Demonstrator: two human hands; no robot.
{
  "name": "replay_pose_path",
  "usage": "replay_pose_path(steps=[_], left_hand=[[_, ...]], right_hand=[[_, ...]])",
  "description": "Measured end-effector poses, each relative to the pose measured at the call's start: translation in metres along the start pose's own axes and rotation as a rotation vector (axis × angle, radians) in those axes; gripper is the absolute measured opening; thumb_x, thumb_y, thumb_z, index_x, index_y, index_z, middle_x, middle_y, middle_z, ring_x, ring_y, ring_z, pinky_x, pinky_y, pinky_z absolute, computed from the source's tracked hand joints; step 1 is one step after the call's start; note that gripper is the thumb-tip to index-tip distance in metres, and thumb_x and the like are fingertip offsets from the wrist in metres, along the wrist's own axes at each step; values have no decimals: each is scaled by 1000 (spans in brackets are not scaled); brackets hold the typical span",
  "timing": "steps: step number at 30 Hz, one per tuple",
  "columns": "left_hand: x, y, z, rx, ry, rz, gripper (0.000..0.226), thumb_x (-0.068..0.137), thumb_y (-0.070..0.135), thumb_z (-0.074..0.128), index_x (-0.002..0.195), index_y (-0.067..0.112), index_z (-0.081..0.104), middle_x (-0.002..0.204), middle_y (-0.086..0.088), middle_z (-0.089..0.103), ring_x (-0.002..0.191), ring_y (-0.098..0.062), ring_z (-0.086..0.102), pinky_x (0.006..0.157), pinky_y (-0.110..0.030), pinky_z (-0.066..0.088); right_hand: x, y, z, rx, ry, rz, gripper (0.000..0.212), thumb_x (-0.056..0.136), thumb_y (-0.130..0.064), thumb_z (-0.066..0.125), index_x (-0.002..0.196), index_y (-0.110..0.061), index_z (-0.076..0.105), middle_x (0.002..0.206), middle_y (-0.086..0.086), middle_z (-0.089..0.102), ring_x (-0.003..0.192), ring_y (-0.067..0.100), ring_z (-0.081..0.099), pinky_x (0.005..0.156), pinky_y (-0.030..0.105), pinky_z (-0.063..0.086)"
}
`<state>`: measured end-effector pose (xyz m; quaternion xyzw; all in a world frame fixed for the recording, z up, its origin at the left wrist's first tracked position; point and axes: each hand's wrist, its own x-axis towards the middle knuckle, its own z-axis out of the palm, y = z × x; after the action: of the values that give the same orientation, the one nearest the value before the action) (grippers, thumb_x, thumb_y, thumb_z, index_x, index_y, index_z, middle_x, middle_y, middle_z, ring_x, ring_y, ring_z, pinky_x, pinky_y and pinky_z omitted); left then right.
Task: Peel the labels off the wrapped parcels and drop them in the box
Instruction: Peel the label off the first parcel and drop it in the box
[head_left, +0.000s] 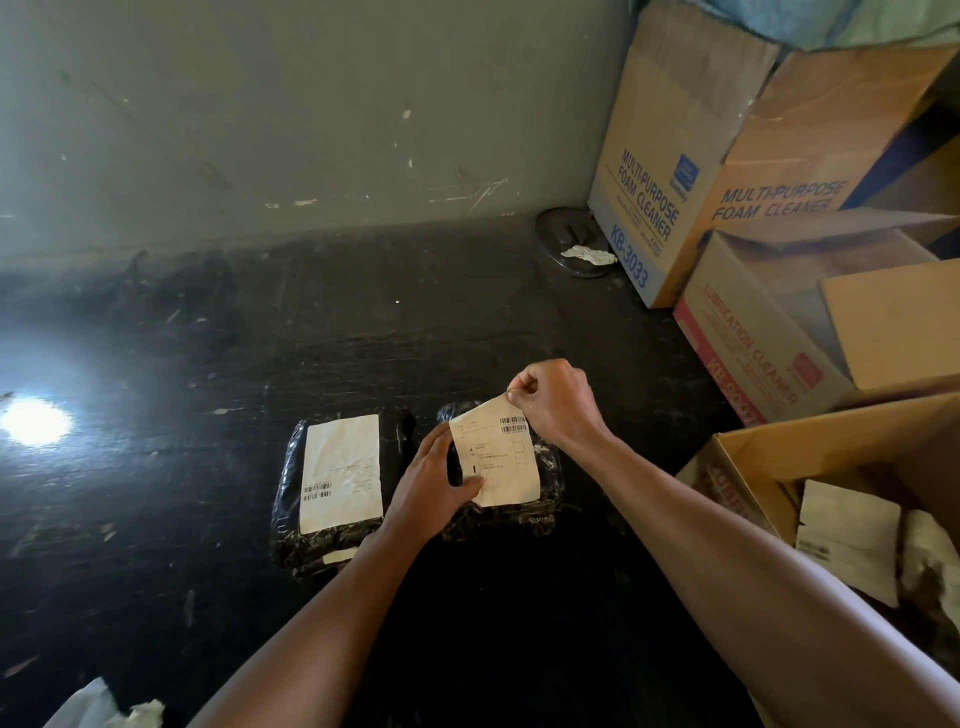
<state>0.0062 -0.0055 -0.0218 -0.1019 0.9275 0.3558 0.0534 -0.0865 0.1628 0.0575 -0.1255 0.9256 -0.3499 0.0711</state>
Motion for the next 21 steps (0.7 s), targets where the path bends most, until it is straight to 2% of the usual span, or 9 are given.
replay_pose_path(steps=[5, 13, 21], left_hand=[[-9, 0, -2, -24, -32, 67, 80, 84, 29, 74, 150, 26, 30, 154, 6, 33, 137, -13, 36, 108, -34, 40], [-11, 2, -12, 0, -128, 85, 82, 85, 25, 73, 152, 26, 26, 156, 6, 31, 141, -16, 32, 109, -35, 36], [-11, 2, -17, 83, -176, 116, 91, 79, 30, 77, 152, 28, 23, 158, 6, 27, 141, -16, 32, 110, -37, 35]], right_hand=[[-1, 3, -3, 1, 15, 18, 5, 93, -14, 69, 95, -13, 74, 98, 0, 74, 75, 3, 67, 63, 16, 52], [-2, 1, -8, 5, 16, 27, 4, 92, -14, 70, 92, -14, 74, 98, 0, 74, 79, 4, 67, 68, 19, 55], [-7, 0, -15, 31, 24, 52, 4, 92, -15, 71, 89, -15, 74, 96, -2, 74, 77, 3, 66, 66, 18, 52]])
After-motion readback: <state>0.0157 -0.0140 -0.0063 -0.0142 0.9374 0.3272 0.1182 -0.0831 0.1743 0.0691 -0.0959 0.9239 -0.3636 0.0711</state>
